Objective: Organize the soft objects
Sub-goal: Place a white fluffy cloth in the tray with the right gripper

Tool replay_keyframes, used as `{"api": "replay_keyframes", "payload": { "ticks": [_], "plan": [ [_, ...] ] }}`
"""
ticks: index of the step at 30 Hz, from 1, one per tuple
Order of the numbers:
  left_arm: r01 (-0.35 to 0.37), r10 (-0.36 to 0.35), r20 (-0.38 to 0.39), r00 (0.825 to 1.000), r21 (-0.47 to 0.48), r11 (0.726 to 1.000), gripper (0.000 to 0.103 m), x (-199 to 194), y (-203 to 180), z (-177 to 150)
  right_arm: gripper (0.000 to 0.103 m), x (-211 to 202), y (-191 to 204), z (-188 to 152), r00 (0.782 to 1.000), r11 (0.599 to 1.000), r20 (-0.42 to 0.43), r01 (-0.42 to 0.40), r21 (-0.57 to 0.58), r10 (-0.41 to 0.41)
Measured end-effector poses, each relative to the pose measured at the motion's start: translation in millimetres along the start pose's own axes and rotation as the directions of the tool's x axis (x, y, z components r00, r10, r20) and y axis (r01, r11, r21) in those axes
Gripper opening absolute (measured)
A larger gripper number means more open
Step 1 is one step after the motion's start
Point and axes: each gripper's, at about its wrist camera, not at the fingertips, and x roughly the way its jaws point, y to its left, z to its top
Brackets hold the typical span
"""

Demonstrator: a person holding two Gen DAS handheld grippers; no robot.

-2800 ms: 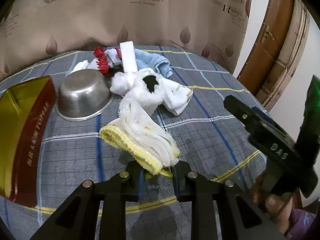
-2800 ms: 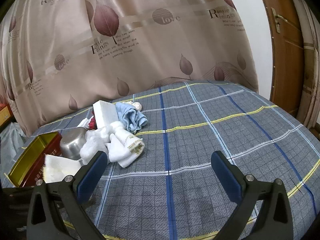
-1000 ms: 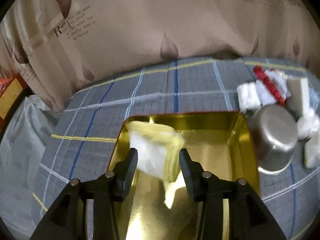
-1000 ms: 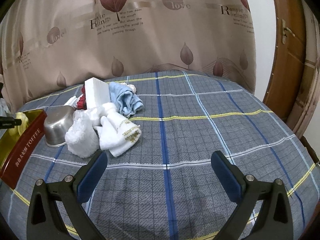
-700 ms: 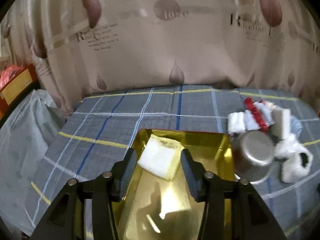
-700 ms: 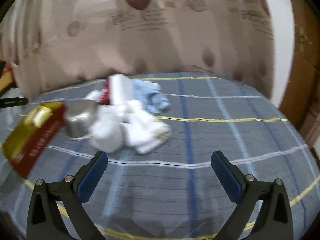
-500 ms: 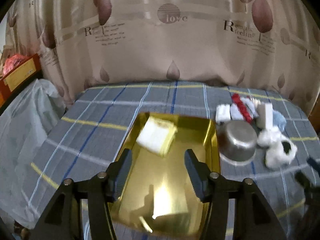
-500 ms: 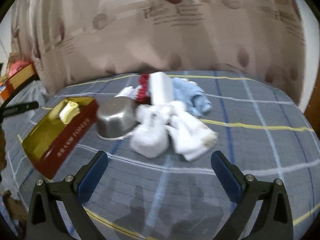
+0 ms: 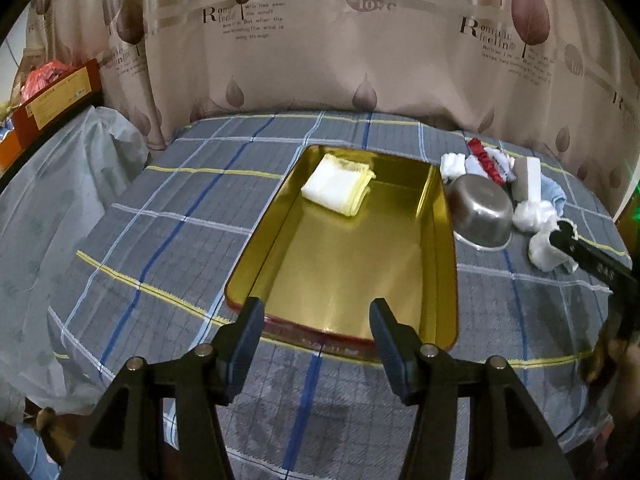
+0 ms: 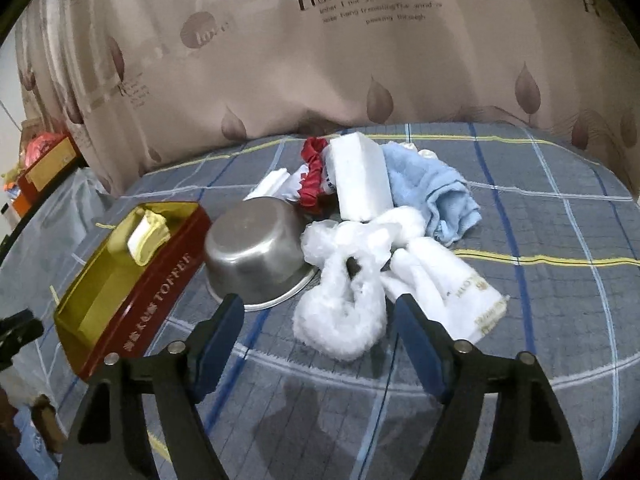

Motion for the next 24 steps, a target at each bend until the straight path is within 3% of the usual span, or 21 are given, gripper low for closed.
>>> {"api": "replay_keyframes", "payload": {
  "ticks": [1,2,3,10,13,16,20,24],
  "plan": [
    [0.002,-0.002,-0.006,1.0,0.0,1.0,0.056,1.2,0.1,-0.3,0.052,4.1,-0.4,1.4,1.0,1.0,-0.008,0.0,0.002,0.0],
    [0.006,-0.006,-0.009,1.0,0.001,1.0,0.056,1.7,-0.3,-0.9,0.026,8.2,-1.3,2.5,1.0,1.0,-0.021,-0.01,0.008,0.01],
    [0.008,-0.008,-0.009,1.0,0.001,1.0,0.056,1.6,-1.0,-1.3,0.016,13.4,-2.8,4.0,0.999,1.0,-0.042,-0.022,0.02,0.022],
    [0.014,-0.014,0.008,1.0,0.001,1.0,0.056,-4.2,0.8,0.1,0.015,2.5,5.0,10.5,0.998,1.0,-0.057,-0.026,0.009,0.027],
    [0.002,-0.002,0.032,0.999,-0.023,1.0,0.056,-10.1,6.8,3.3,0.015,-19.2,24.9,26.9,0.997,0.997,-0.001,-0.072,-0.019,0.072],
    [0.0,0.002,0.048,0.999,-0.047,0.999,0.056,-14.5,12.5,6.2,0.015,-31.7,59.7,50.7,0.986,0.985,0.024,-0.165,-0.058,0.167],
    [-0.029,0.032,0.057,0.998,-0.061,0.998,0.056,-16.2,18.5,7.9,0.015,-10.7,110.8,77.3,0.969,0.961,-0.01,-0.248,-0.122,0.249],
    [-0.045,0.05,0.051,0.997,-0.078,0.996,0.056,-14.8,26.1,8.3,0.015,38.0,151.7,90.3,0.96,0.949,-0.093,-0.276,-0.151,0.264]
  ]
}}
